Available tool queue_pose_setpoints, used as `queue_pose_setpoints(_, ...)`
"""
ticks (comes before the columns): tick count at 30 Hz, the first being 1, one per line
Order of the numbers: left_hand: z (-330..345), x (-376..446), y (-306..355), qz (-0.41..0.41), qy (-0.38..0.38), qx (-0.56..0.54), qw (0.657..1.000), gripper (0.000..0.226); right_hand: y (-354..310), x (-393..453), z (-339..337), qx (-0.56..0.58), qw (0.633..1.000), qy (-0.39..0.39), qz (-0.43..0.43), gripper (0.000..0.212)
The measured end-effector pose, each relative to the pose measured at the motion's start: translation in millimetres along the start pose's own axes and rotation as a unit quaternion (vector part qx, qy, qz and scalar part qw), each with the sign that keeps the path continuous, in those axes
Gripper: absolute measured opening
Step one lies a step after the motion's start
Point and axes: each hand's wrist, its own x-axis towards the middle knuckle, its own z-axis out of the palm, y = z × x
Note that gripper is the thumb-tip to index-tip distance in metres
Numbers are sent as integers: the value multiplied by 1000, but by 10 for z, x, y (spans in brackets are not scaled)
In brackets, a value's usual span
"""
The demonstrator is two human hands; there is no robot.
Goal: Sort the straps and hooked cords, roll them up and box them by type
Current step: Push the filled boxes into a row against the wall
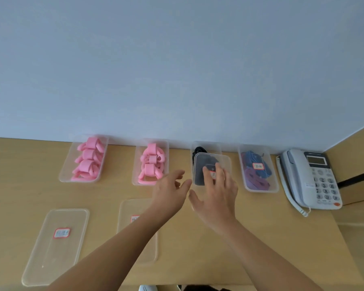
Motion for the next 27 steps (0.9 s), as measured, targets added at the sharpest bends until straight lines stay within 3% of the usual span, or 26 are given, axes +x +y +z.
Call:
queue_pose_setpoints(5,124,496,196,-98,-9,-36,994,47,83,509,48,-16,999,-40,-16,73)
queue_pose_setpoints(9,268,814,234,-165,-13,-112,980,40,187,749,154,-1,997,-68,-25,82)
queue_pose_setpoints(14,417,1063,134,-180,12,-107,978,8,354,883,254,-6,995,-70,-74,86)
queue_pose_setpoints(20,483,1139,105,-199,29,-129,971,6,482,879,345,1,989,-111,-99,84)
queue_pose_setpoints(22,528,1113,138,-182,45,-100,977,12,485,887,367,-2,988,-120,-99,83)
queue_pose_setpoints(27,713,888,186,-25,57,65,996,65,518,802,383,6,987,-113,-116,76)
